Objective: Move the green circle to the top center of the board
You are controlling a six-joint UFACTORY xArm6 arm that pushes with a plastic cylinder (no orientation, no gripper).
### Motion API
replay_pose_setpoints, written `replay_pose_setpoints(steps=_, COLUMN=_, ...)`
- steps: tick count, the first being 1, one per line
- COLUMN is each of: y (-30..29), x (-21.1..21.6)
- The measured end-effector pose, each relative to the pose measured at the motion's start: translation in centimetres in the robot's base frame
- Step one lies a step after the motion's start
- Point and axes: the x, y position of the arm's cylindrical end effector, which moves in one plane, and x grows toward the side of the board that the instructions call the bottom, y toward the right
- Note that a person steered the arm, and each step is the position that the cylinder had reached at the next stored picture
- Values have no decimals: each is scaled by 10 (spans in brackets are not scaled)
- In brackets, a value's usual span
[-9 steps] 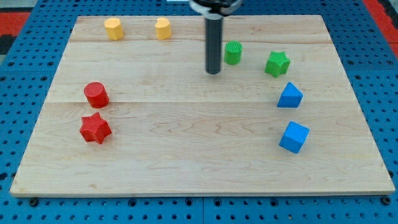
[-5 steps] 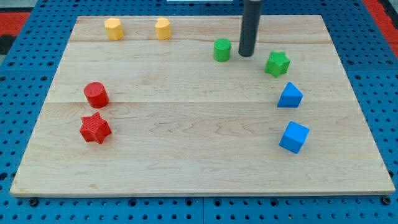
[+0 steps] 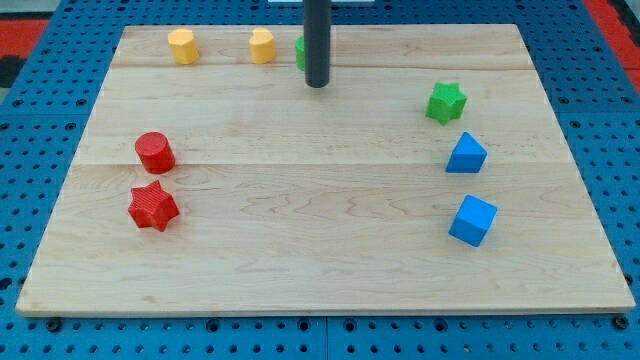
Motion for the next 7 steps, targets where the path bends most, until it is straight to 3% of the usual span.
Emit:
replay_pose_setpoints(steps=3, y=21, x=-38)
replay_pose_setpoints(steps=5, y=104, x=87)
replay_pose_setpoints(steps=7, y=180, x=81)
